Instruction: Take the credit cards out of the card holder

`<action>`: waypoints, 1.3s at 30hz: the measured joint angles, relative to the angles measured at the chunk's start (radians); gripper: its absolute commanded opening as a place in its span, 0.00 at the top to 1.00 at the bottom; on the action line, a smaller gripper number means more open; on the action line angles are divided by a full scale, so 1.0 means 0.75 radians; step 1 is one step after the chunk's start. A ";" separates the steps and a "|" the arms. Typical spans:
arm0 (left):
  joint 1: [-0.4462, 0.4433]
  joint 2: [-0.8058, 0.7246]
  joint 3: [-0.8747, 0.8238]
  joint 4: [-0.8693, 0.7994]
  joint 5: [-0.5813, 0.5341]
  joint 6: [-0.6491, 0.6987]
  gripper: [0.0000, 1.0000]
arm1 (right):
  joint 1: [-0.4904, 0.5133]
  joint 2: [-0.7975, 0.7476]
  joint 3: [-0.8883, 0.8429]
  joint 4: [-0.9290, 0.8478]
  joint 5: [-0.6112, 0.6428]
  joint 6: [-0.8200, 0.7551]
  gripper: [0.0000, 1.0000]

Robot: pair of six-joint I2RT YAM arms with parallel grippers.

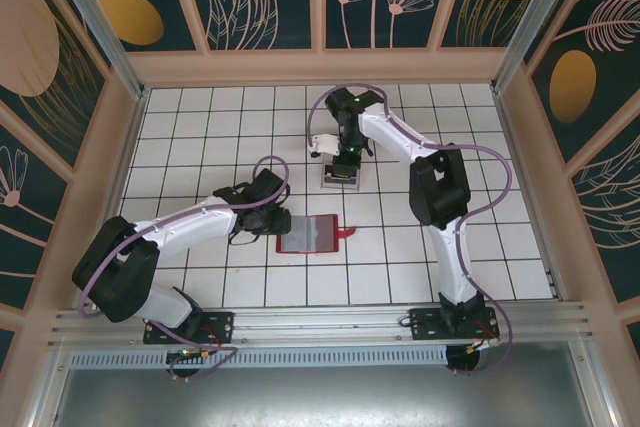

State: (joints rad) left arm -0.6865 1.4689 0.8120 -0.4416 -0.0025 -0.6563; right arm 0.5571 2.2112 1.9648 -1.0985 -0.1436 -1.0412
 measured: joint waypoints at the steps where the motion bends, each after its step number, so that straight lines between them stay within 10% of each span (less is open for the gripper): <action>1: 0.000 0.000 0.000 -0.001 0.000 0.000 0.56 | 0.000 0.000 -0.003 0.010 0.010 0.001 0.74; 20: 0.000 0.003 0.000 0.002 -0.014 0.002 0.57 | 0.000 -0.299 -0.353 0.456 0.119 0.196 0.71; 39: 0.000 0.050 0.024 0.061 -0.049 0.037 0.56 | -0.046 -0.666 -0.912 0.982 -0.160 1.498 0.73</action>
State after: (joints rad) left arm -0.6865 1.5066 0.8303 -0.3962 -0.0391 -0.6285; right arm 0.5224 1.7119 1.2804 -0.3618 -0.2638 0.0826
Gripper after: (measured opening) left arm 0.443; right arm 0.272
